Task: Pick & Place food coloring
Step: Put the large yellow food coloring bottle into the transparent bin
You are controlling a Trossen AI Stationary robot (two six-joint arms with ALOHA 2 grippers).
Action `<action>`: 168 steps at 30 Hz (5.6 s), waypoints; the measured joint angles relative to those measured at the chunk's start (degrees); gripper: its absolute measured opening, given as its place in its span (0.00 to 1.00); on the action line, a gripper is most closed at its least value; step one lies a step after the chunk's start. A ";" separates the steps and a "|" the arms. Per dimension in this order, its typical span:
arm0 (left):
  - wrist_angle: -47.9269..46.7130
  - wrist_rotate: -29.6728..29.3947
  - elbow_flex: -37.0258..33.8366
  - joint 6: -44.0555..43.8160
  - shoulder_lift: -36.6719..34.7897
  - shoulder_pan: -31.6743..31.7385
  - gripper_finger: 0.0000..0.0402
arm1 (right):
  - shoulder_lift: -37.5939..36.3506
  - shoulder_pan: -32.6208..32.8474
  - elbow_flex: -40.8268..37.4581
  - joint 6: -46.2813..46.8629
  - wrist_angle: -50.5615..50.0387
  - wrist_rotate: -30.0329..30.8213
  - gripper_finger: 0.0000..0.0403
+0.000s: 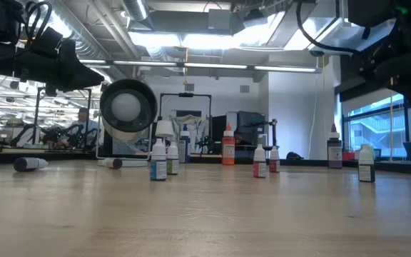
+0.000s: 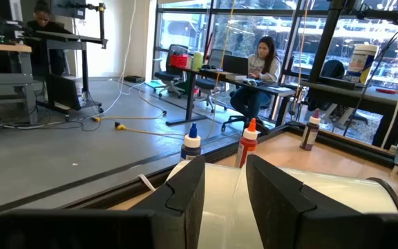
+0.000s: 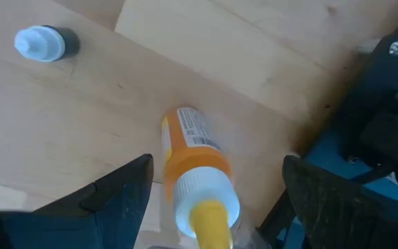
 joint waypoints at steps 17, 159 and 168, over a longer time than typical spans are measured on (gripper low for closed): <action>0.00 -0.02 0.00 0.00 -0.01 -0.02 0.26 | -0.02 0.00 0.00 -1.94 1.47 -1.18 0.44; 1.46 -0.98 -0.04 -0.44 0.02 0.00 0.26 | 0.76 39.87 3.69 36.73 -4.51 5.35 0.35; 1.46 -0.96 -0.04 -0.44 0.01 -0.01 0.26 | 0.76 39.82 3.69 37.17 -4.60 5.89 0.35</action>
